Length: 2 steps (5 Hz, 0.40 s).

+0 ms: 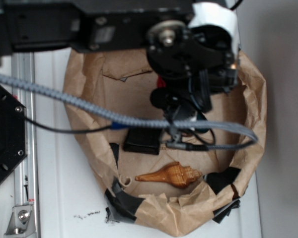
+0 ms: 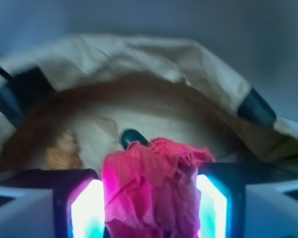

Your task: Grab the red paper.

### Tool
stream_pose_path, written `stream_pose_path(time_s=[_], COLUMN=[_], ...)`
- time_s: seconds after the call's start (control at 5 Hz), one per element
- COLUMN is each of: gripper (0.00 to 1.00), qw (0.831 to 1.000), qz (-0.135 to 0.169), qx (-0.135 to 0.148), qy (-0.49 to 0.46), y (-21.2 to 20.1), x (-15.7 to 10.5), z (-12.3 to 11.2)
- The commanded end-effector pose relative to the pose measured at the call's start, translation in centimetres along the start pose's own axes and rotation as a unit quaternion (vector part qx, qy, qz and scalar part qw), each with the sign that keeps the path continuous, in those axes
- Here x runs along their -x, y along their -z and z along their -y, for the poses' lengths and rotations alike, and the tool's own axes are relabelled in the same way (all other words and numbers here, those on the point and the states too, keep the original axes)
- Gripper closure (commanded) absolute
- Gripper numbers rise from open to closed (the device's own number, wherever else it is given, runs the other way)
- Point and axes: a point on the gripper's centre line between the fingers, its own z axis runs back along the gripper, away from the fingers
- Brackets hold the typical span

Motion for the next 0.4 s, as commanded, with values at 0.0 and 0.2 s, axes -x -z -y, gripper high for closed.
stream_pose_path(time_s=[0.0, 0.2], gripper=[1.00, 1.00], qw=[0.992, 0.990], qz=[0.010, -0.010], qx=[-0.062, -0.059], qy=[-0.109, -0.131], y=[-3.25, -3.29], x=[0.02, 0.42], z=[0.29, 0.42])
